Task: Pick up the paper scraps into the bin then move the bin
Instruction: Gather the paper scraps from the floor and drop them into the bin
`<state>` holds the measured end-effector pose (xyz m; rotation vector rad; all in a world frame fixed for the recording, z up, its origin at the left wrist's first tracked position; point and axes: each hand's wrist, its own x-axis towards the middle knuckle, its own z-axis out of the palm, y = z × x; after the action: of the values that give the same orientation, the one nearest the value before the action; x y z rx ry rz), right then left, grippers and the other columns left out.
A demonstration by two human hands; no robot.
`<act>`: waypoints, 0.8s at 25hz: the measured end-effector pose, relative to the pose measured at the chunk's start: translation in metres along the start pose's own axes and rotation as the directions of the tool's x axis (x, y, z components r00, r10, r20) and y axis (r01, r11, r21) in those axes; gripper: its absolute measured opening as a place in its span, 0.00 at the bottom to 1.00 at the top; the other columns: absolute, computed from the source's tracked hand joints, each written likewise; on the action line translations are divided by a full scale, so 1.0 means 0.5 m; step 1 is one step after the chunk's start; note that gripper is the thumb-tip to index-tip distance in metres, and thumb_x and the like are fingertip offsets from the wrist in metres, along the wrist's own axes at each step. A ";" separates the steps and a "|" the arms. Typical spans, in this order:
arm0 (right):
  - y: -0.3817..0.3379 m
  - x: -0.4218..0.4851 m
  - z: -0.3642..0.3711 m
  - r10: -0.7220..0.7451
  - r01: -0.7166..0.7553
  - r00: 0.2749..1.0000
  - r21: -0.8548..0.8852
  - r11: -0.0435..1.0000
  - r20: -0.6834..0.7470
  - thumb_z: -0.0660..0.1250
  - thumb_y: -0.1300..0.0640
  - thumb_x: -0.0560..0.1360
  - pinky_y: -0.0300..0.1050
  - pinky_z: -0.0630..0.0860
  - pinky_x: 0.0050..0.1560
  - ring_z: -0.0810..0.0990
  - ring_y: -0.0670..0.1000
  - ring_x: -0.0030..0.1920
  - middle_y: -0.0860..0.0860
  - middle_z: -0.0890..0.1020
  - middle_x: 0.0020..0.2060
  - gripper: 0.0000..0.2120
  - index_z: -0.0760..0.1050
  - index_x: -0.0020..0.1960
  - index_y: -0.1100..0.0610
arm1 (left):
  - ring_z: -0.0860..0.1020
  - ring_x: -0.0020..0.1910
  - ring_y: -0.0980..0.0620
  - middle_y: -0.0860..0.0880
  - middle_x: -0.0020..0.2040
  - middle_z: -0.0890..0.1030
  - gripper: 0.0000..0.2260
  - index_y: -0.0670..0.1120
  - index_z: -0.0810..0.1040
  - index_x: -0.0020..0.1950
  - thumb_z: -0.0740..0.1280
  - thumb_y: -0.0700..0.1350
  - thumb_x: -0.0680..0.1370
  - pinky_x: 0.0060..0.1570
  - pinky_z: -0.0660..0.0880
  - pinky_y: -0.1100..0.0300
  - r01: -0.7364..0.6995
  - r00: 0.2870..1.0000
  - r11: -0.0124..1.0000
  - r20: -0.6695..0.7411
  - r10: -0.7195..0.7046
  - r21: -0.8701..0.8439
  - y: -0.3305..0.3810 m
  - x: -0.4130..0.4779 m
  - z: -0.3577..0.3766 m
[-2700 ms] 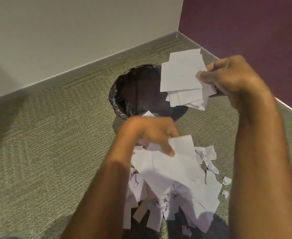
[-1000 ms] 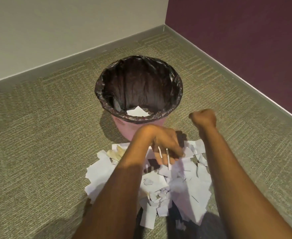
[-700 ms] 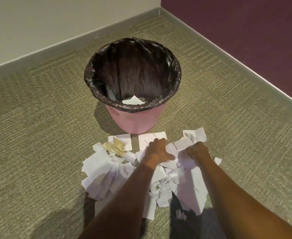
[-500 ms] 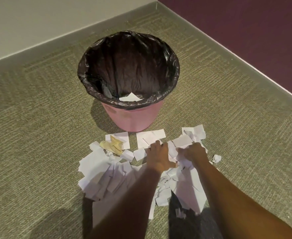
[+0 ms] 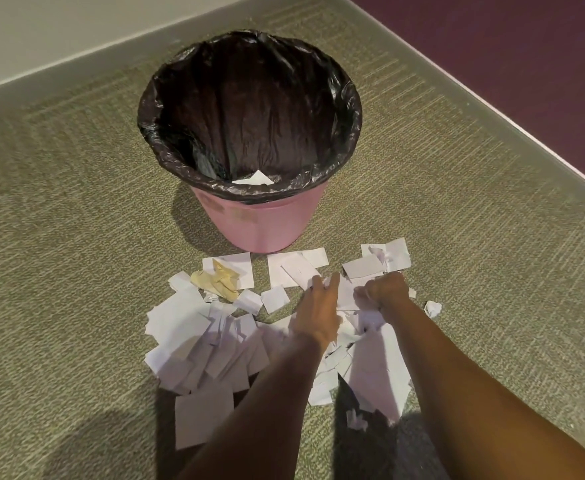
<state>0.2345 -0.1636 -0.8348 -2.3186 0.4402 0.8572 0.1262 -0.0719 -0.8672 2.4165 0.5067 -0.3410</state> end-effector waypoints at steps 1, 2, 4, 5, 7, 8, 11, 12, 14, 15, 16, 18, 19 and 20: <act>-0.004 -0.002 -0.005 0.009 -0.012 0.999 0.061 0.998 0.047 0.64 0.68 0.77 0.35 0.73 0.22 0.78 0.53 0.35 0.58 0.75 0.48 0.09 0.68 0.55 0.60 | 0.76 0.55 0.40 0.41 0.61 0.66 0.32 0.50 0.59 0.71 0.72 0.37 0.72 0.55 0.76 0.46 -0.006 1.000 1.000 -0.006 0.006 -0.004 -0.002 0.005 0.002; -0.009 -0.003 -0.011 0.018 -0.027 0.996 0.106 0.994 0.086 0.64 0.69 0.78 0.33 0.70 0.18 0.78 0.50 0.28 0.58 0.74 0.46 0.10 0.67 0.54 0.60 | 0.76 0.53 0.40 0.42 0.61 0.65 0.30 0.50 0.61 0.69 0.71 0.37 0.73 0.54 0.77 0.46 -0.004 1.000 1.000 -0.005 0.004 -0.021 -0.006 0.010 0.006; -0.013 0.003 -0.017 0.042 -0.056 0.993 0.117 0.992 0.114 0.64 0.70 0.77 0.32 0.70 0.19 0.77 0.46 0.20 0.58 0.74 0.40 0.09 0.68 0.54 0.61 | 0.77 0.52 0.43 0.45 0.62 0.66 0.22 0.51 0.66 0.65 0.68 0.36 0.75 0.52 0.77 0.49 0.046 0.999 0.993 -0.011 -0.047 -0.110 -0.013 0.016 0.008; -0.011 0.006 -0.018 0.058 -0.070 0.992 0.103 0.992 0.109 0.64 0.71 0.76 0.36 0.72 0.23 0.77 0.50 0.21 0.59 0.75 0.38 0.08 0.69 0.53 0.62 | 0.77 0.52 0.44 0.46 0.62 0.68 0.19 0.50 0.68 0.64 0.65 0.36 0.75 0.53 0.76 0.51 0.076 0.997 0.986 -0.019 -0.080 -0.150 -0.018 0.018 0.009; -0.007 0.005 -0.021 0.081 -0.090 0.992 0.084 0.992 0.099 0.63 0.74 0.74 0.43 0.70 0.28 0.73 0.53 0.26 0.58 0.75 0.32 0.08 0.72 0.50 0.66 | 0.77 0.54 0.45 0.46 0.60 0.72 0.17 0.46 0.73 0.62 0.63 0.34 0.75 0.56 0.76 0.52 0.071 0.995 0.981 -0.059 -0.083 -0.180 -0.022 0.021 0.007; -0.008 0.001 -0.024 0.076 -0.084 0.991 0.065 0.994 0.110 0.63 0.74 0.73 0.43 0.71 0.27 0.72 0.53 0.28 0.57 0.75 0.31 0.07 0.72 0.50 0.67 | 0.77 0.55 0.45 0.45 0.59 0.73 0.15 0.44 0.75 0.60 0.64 0.34 0.75 0.57 0.75 0.52 0.059 0.994 0.980 -0.078 -0.075 -0.192 -0.025 0.023 0.004; -0.026 -0.018 -0.047 0.050 -0.052 0.983 0.008 0.999 0.176 0.66 0.74 0.73 0.39 0.74 0.21 0.72 0.54 0.30 0.58 0.75 0.33 0.05 0.73 0.41 0.67 | 0.76 0.56 0.47 0.46 0.56 0.76 0.10 0.43 0.79 0.55 0.66 0.36 0.75 0.56 0.73 0.56 0.067 0.991 0.967 -0.098 -0.094 -0.247 -0.034 0.033 -0.023; -0.031 -0.021 -0.057 0.040 -0.039 0.982 -0.008 0.999 0.183 0.67 0.73 0.74 0.41 0.74 0.22 0.72 0.54 0.31 0.58 0.75 0.32 0.07 0.73 0.39 0.66 | 0.76 0.56 0.47 0.46 0.55 0.77 0.08 0.43 0.80 0.54 0.67 0.37 0.75 0.56 0.73 0.56 0.077 0.990 0.964 -0.095 -0.104 -0.254 -0.040 0.035 -0.032; -0.044 -0.024 -0.085 0.019 -0.008 0.984 -0.065 0.998 0.177 0.68 0.73 0.73 0.46 0.74 0.29 0.73 0.54 0.31 0.58 0.74 0.32 0.07 0.72 0.39 0.66 | 0.78 0.55 0.47 0.46 0.54 0.78 0.07 0.42 0.80 0.52 0.69 0.39 0.75 0.56 0.74 0.56 0.098 0.988 0.959 -0.089 -0.125 -0.265 -0.052 0.031 -0.057; -0.049 -0.028 -0.101 0.017 0.000 0.985 -0.094 0.996 0.173 0.68 0.74 0.73 0.47 0.74 0.30 0.73 0.54 0.32 0.58 0.75 0.33 0.08 0.72 0.39 0.66 | 0.78 0.55 0.46 0.45 0.54 0.79 0.07 0.41 0.80 0.51 0.70 0.39 0.74 0.55 0.74 0.56 0.101 0.987 0.961 -0.097 -0.130 -0.256 -0.056 0.022 -0.073; -0.055 -0.031 -0.118 0.016 0.004 0.985 -0.119 0.993 0.171 0.68 0.74 0.72 0.47 0.74 0.29 0.74 0.55 0.32 0.59 0.75 0.34 0.08 0.72 0.40 0.66 | 0.79 0.54 0.46 0.45 0.53 0.79 0.07 0.40 0.80 0.51 0.71 0.40 0.74 0.53 0.75 0.57 0.110 0.987 0.963 -0.088 -0.136 -0.246 -0.056 0.010 -0.092; -0.076 -0.049 -0.155 0.013 0.024 0.981 -0.189 0.982 0.193 0.71 0.74 0.71 0.43 0.73 0.25 0.75 0.55 0.32 0.59 0.76 0.36 0.06 0.74 0.42 0.67 | 0.80 0.51 0.46 0.46 0.51 0.78 0.09 0.38 0.80 0.51 0.72 0.38 0.73 0.46 0.76 0.57 0.135 0.990 0.957 -0.003 -0.141 -0.257 -0.038 -0.015 -0.138; -0.095 -0.063 -0.174 -0.003 0.052 0.975 -0.219 0.974 0.220 0.71 0.73 0.71 0.42 0.73 0.24 0.75 0.54 0.32 0.58 0.76 0.36 0.06 0.75 0.43 0.67 | 0.79 0.48 0.47 0.47 0.49 0.76 0.10 0.38 0.80 0.51 0.73 0.37 0.72 0.42 0.76 0.58 0.125 0.991 0.954 0.071 -0.110 -0.271 -0.018 -0.026 -0.172; -0.120 -0.079 -0.194 -0.041 0.101 0.968 -0.236 0.967 0.247 0.71 0.72 0.72 0.42 0.73 0.25 0.75 0.54 0.32 0.58 0.76 0.36 0.05 0.75 0.42 0.67 | 0.78 0.45 0.49 0.48 0.48 0.75 0.11 0.38 0.80 0.51 0.74 0.37 0.71 0.41 0.74 0.58 0.077 0.990 0.957 0.134 -0.040 -0.280 0.007 -0.035 -0.209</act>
<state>0.2805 -0.1780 -0.7241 -2.3940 0.1503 1.1985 0.1242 -0.0126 -0.7794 2.0898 0.5325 -0.4149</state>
